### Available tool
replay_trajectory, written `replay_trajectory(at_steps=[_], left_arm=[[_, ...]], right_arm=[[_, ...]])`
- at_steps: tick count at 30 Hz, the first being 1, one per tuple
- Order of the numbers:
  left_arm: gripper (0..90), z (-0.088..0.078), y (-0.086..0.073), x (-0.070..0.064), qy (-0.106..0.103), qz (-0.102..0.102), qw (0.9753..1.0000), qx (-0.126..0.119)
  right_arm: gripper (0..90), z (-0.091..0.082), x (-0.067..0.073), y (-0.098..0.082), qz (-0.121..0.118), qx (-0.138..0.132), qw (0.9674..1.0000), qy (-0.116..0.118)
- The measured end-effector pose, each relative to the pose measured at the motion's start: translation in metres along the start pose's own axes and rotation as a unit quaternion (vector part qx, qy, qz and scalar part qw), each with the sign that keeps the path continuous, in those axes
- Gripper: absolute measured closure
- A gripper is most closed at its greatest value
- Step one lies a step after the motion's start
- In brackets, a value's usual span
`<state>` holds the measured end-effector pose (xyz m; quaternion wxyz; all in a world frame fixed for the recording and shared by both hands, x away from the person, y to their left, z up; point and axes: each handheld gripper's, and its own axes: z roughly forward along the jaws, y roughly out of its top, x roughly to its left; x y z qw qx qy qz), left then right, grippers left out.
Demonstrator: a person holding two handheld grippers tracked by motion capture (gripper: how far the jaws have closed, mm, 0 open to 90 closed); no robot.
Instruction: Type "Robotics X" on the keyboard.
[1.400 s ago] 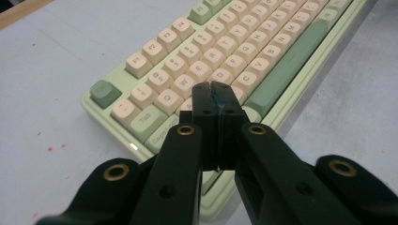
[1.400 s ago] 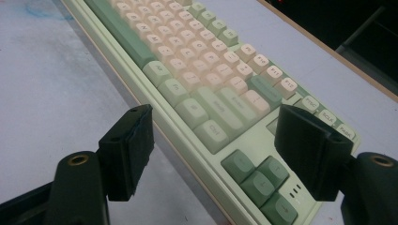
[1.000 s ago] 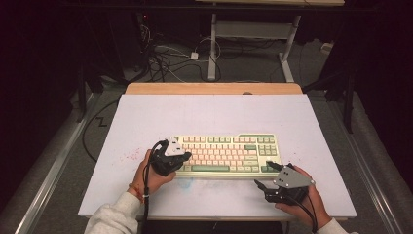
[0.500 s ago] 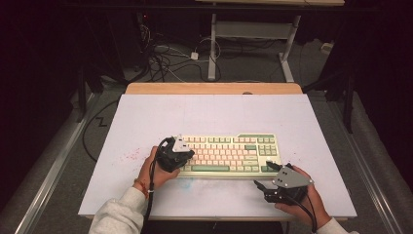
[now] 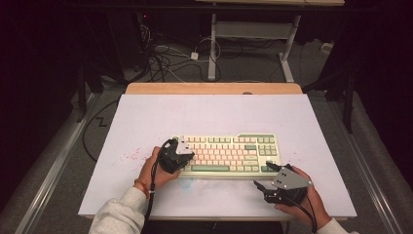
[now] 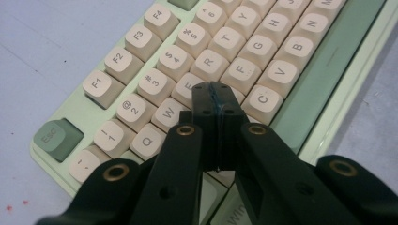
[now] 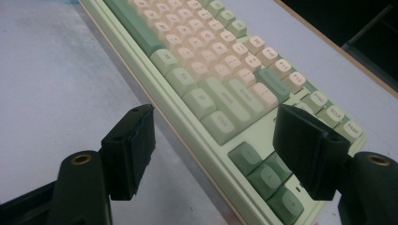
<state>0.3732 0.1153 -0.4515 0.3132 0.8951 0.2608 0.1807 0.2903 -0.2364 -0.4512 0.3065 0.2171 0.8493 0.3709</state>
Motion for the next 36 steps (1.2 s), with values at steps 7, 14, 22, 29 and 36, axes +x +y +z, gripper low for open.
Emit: replay_trajectory(at_steps=[7, 14, 22, 29, 36], left_arm=[[84.3, -0.010, 0.004, 0.001, 0.007, 0.001, 0.9999, -0.015], [79.0, -0.020, 0.004, 0.000, 0.017, 0.002, 0.9991, -0.038], [63.9, -0.024, 0.004, -0.002, 0.030, 0.011, 0.9980, -0.055], [42.6, -0.025, 0.003, -0.004, 0.042, 0.006, 0.9965, -0.072], [25.4, -0.028, 0.003, -0.009, 0.053, 0.017, 0.9945, -0.089]], right_arm=[[30.5, -0.002, -0.001, 0.000, 0.001, -0.001, 1.0000, -0.003], [30.6, -0.002, -0.002, 0.000, 0.001, -0.003, 1.0000, -0.005], [30.7, -0.001, -0.001, 0.000, 0.000, -0.002, 1.0000, -0.005], [30.7, -0.002, -0.002, 0.000, 0.001, -0.001, 1.0000, -0.005], [30.7, -0.002, -0.003, -0.001, 0.003, 0.000, 1.0000, -0.009]])
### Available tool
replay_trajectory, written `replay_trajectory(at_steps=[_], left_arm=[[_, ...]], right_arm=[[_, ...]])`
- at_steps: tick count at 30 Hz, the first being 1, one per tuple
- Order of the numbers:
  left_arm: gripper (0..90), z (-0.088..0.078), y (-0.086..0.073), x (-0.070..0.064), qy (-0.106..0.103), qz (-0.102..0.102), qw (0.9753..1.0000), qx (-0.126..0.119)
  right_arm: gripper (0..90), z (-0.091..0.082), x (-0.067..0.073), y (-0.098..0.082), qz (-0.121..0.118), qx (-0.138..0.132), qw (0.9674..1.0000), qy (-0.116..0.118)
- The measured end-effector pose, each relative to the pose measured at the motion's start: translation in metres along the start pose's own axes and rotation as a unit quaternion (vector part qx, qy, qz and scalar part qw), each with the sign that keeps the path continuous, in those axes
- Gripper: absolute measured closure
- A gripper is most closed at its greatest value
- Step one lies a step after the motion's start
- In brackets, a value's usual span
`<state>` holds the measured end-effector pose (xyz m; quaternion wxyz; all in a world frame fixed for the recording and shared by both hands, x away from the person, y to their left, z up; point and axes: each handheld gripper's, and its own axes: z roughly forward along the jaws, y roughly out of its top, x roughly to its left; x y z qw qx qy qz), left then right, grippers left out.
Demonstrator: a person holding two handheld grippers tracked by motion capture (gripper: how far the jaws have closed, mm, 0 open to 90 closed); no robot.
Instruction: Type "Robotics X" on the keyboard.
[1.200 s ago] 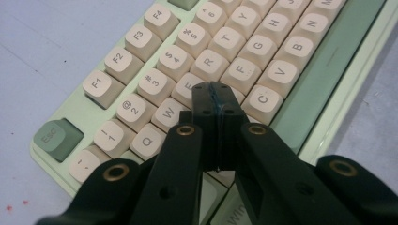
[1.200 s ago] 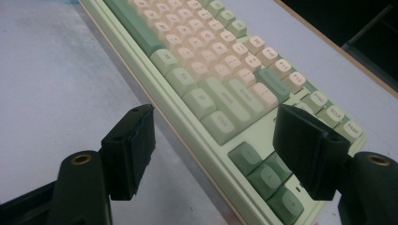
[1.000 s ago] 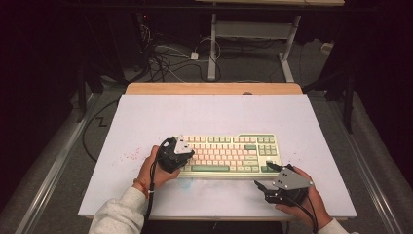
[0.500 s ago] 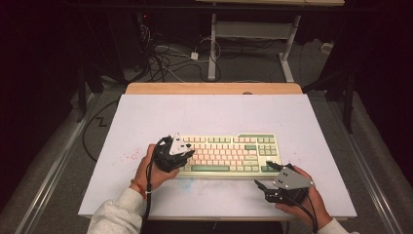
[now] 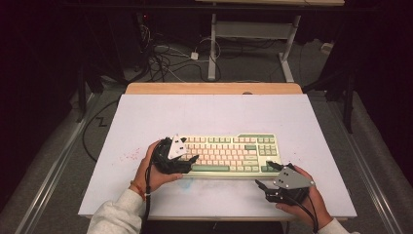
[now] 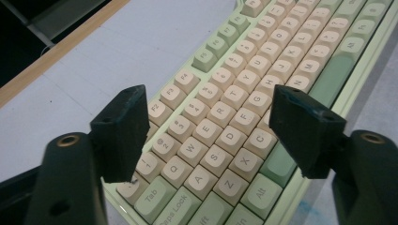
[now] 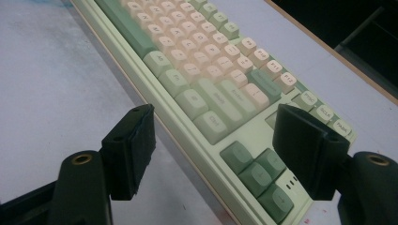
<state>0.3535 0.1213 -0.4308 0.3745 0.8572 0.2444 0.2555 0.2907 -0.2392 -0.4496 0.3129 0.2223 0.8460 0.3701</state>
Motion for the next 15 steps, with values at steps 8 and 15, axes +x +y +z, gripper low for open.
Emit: replay_trajectory(at_steps=[8, 15], left_arm=[[19.4, -0.0031, -0.0035, -0.0067, 0.004, 0.014, 0.9999, -0.005], [19.4, -0.0097, -0.0090, -0.0076, 0.007, 0.017, 0.9998, -0.007]], right_arm=[[30.7, -0.0001, -0.0012, -0.0004, 0.002, 0.000, 1.0000, -0.001], [30.7, -0.0006, -0.0018, -0.0003, 0.002, -0.002, 1.0000, -0.004]])
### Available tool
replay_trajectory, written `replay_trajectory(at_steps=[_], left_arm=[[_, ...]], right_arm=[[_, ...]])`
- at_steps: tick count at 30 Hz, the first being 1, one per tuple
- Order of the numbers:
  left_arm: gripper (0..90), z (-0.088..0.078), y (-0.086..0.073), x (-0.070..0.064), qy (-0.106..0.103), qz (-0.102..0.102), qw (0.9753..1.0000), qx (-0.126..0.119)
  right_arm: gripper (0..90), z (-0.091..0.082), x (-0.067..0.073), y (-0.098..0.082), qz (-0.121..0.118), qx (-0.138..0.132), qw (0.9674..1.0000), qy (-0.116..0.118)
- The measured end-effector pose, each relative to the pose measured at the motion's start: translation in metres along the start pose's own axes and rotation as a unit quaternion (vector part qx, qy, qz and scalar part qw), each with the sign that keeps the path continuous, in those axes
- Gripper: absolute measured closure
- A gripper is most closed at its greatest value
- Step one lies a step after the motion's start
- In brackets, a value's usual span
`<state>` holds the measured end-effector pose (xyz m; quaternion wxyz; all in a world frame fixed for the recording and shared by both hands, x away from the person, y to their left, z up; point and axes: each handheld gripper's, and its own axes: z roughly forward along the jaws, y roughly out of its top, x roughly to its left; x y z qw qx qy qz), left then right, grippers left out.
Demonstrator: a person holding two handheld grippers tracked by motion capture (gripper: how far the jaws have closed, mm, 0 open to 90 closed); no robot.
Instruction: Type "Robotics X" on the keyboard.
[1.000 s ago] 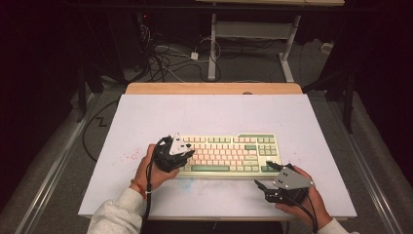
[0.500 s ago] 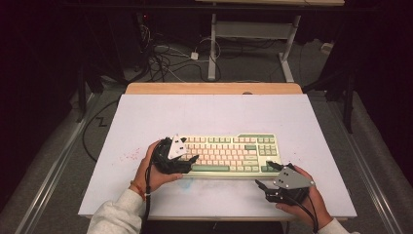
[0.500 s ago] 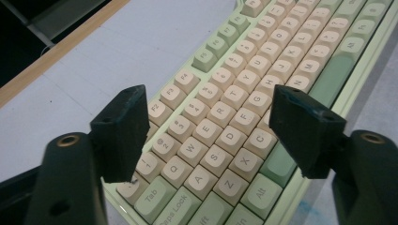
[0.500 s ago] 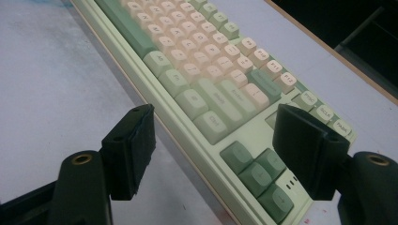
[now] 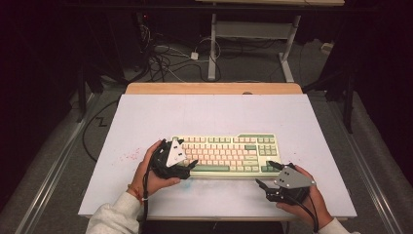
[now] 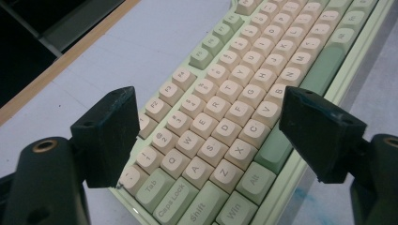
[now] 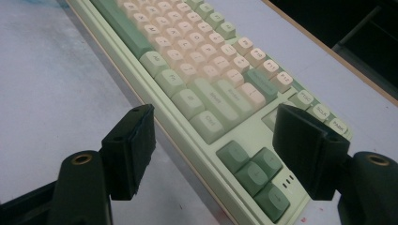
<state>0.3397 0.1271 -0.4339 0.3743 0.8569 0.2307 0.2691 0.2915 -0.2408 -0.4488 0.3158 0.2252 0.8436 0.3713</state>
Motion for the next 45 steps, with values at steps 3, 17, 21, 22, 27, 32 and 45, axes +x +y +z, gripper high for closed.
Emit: replay_trajectory(at_steps=[3, 17, 21, 22, 27, 32, 45], left_arm=[[19.4, -0.003, -0.003, -0.001, 0.002, 0.000, 1.0000, -0.003], [39.8, -0.010, -0.010, -0.009, -0.041, -0.007, 0.9990, -0.015], [55.0, -0.007, -0.008, -0.012, -0.065, -0.011, 0.9977, -0.018], [57.4, -0.006, -0.007, -0.013, -0.070, -0.012, 0.9973, -0.017], [71.8, 0.001, -0.004, -0.016, -0.085, -0.012, 0.9963, -0.011], [83.7, 0.012, 0.001, -0.018, -0.098, -0.010, 0.9951, 0.006], [86.7, 0.038, 0.010, -0.030, -0.110, 0.004, 0.9925, 0.053]], right_arm=[[30.7, 0.001, 0.000, 0.000, 0.003, 0.001, 1.0000, 0.000], [30.9, 0.001, -0.001, 0.001, 0.010, -0.002, 0.9999, -0.001], [30.9, 0.001, -0.001, 0.001, 0.009, -0.002, 1.0000, 0.000], [30.9, 0.001, -0.001, 0.001, 0.009, -0.001, 1.0000, -0.001], [30.9, 0.001, -0.001, 0.001, 0.009, -0.001, 1.0000, -0.001], [30.9, 0.001, 0.000, 0.001, 0.008, 0.001, 1.0000, 0.000], [30.9, 0.001, -0.001, -0.001, 0.007, 0.003, 1.0000, -0.001]])
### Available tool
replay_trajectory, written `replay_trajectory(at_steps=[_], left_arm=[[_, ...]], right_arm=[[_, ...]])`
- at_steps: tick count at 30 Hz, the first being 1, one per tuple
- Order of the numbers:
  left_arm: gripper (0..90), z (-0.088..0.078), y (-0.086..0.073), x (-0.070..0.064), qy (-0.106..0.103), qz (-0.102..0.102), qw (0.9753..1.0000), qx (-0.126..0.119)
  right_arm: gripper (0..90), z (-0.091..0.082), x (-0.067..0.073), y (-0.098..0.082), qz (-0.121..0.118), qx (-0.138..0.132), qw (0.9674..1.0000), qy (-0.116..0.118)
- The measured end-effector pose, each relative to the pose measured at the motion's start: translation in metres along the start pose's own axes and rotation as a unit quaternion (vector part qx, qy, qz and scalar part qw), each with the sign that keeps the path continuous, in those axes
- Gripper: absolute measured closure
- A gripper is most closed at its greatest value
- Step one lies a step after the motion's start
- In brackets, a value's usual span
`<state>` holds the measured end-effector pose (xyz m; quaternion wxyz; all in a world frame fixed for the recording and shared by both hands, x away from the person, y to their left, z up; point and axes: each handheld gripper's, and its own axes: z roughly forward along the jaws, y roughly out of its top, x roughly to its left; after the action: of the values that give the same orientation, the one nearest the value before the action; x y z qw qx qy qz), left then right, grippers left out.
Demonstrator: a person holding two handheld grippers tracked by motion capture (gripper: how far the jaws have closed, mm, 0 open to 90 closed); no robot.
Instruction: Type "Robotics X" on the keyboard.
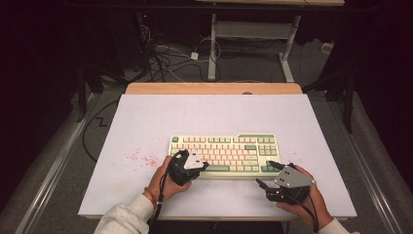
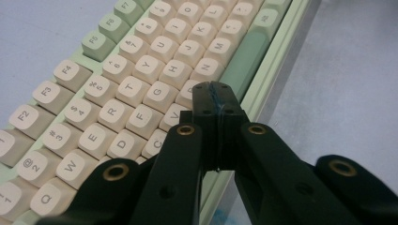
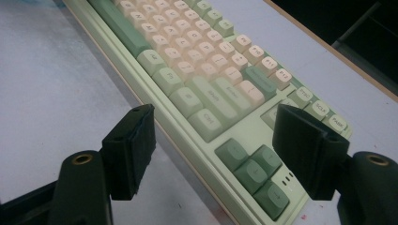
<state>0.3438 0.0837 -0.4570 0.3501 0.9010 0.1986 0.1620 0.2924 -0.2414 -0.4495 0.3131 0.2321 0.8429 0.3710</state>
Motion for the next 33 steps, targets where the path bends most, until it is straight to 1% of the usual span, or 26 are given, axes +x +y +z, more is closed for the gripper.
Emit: replay_trajectory(at_steps=[1, 3, 4, 6, 7, 9, 10, 12, 14, 15, 16, 18, 20, 21, 22, 23, 24, 25, 27, 29, 30, 32, 33], left_arm=[[86.5, 0.001, 0.000, 0.000, 0.000, 0.000, 1.0000, 0.003], [85.2, 0.002, -0.001, 0.000, 0.008, -0.007, 0.9999, 0.002], [85.2, 0.002, -0.001, 0.001, 0.006, -0.010, 0.9999, 0.002], [87.0, 0.004, -0.003, 0.001, 0.005, -0.010, 0.9999, 0.010], [87.2, 0.004, -0.004, 0.001, 0.005, -0.013, 0.9999, 0.007], [87.2, 0.003, -0.002, 0.001, 0.004, -0.009, 0.9999, 0.013], [87.3, 0.001, -0.001, 0.000, 0.003, -0.006, 0.9999, 0.012], [87.0, -0.006, 0.000, 0.001, 0.002, -0.011, 0.9999, -0.002], [86.1, -0.013, 0.001, 0.003, 0.009, -0.013, 0.9998, -0.014], [84.5, -0.017, 0.001, 0.005, 0.010, -0.020, 0.9995, -0.023], [84.1, -0.020, 0.000, 0.006, 0.009, -0.022, 0.9993, -0.029], [82.5, -0.025, -0.002, 0.008, 0.019, -0.019, 0.9991, -0.031], [80.6, -0.029, -0.004, 0.009, 0.016, -0.020, 0.9990, -0.037], [78.5, -0.031, -0.006, 0.010, 0.024, -0.018, 0.9988, -0.039], [77.0, -0.034, -0.007, 0.010, 0.026, -0.019, 0.9986, -0.041], [76.4, -0.036, -0.008, 0.011, 0.024, -0.018, 0.9986, -0.044], [73.9, -0.038, -0.010, 0.011, 0.029, -0.012, 0.9986, -0.044], [70.8, -0.039, -0.011, 0.011, 0.037, -0.010, 0.9983, -0.045], [67.1, -0.042, -0.014, 0.011, 0.036, -0.010, 0.9981, -0.048], [59.3, -0.045, -0.016, 0.012, 0.054, -0.006, 0.9974, -0.047], [56.3, -0.046, -0.018, 0.012, 0.058, -0.010, 0.9971, -0.048], [46.5, -0.049, -0.021, 0.013, 0.075, -0.013, 0.9960, -0.048], [44.1, -0.050, -0.023, 0.014, 0.078, -0.013, 0.9957, -0.048]], right_arm=[[30.9, 0.000, 0.000, 0.000, 0.000, 0.000, 1.0000, 0.001], [30.9, 0.000, 0.000, 0.000, -0.001, 0.002, 1.0000, 0.000], [31.0, 0.000, 0.000, 0.000, -0.001, 0.002, 1.0000, 0.001], [31.0, 0.000, 0.001, 0.000, -0.001, 0.003, 1.0000, 0.002], [31.0, 0.000, 0.001, 0.000, -0.001, 0.004, 1.0000, 0.002], [31.0, 0.001, 0.001, 0.000, -0.002, 0.005, 1.0000, 0.003], [31.0, 0.001, 0.001, 0.000, -0.003, 0.006, 1.0000, 0.003], [31.0, 0.001, 0.001, 0.000, -0.006, 0.004, 1.0000, 0.003], [31.0, 0.000, 0.001, 0.001, -0.004, 0.003, 1.0000, 0.002], [31.0, 0.000, 0.001, 0.000, -0.003, 0.003, 1.0000, 0.001], [31.0, 0.000, 0.000, 0.000, -0.003, 0.003, 1.0000, 0.000], [31.0, 0.000, 0.000, 0.001, -0.002, 0.003, 1.0000, 0.000], [31.0, 0.000, 0.000, 0.001, -0.002, 0.002, 1.0000, -0.001], [31.0, -0.001, 0.000, 0.001, -0.002, 0.002, 1.0000, -0.001], [31.1, -0.001, 0.000, 0.001, -0.002, 0.002, 1.0000, -0.002], [31.2, -0.001, 0.000, 0.001, -0.003, 0.001, 1.0000, -0.003], [31.2, -0.001, 0.000, 0.001, -0.002, 0.001, 1.0000, -0.003], [31.2, -0.001, -0.001, 0.001, -0.002, 0.001, 1.0000, -0.004], [31.3, -0.001, -0.001, 0.001, -0.001, 0.000, 1.0000, -0.004], [31.3, -0.001, -0.001, 0.001, -0.001, 0.001, 1.0000, -0.004], [31.3, -0.001, -0.001, 0.001, 0.000, 0.001, 1.0000, -0.005], [31.5, -0.001, -0.002, 0.001, 0.001, 0.001, 1.0000, -0.005], [31.5, -0.001, -0.002, 0.001, 0.002, 0.002, 1.0000, -0.006]])
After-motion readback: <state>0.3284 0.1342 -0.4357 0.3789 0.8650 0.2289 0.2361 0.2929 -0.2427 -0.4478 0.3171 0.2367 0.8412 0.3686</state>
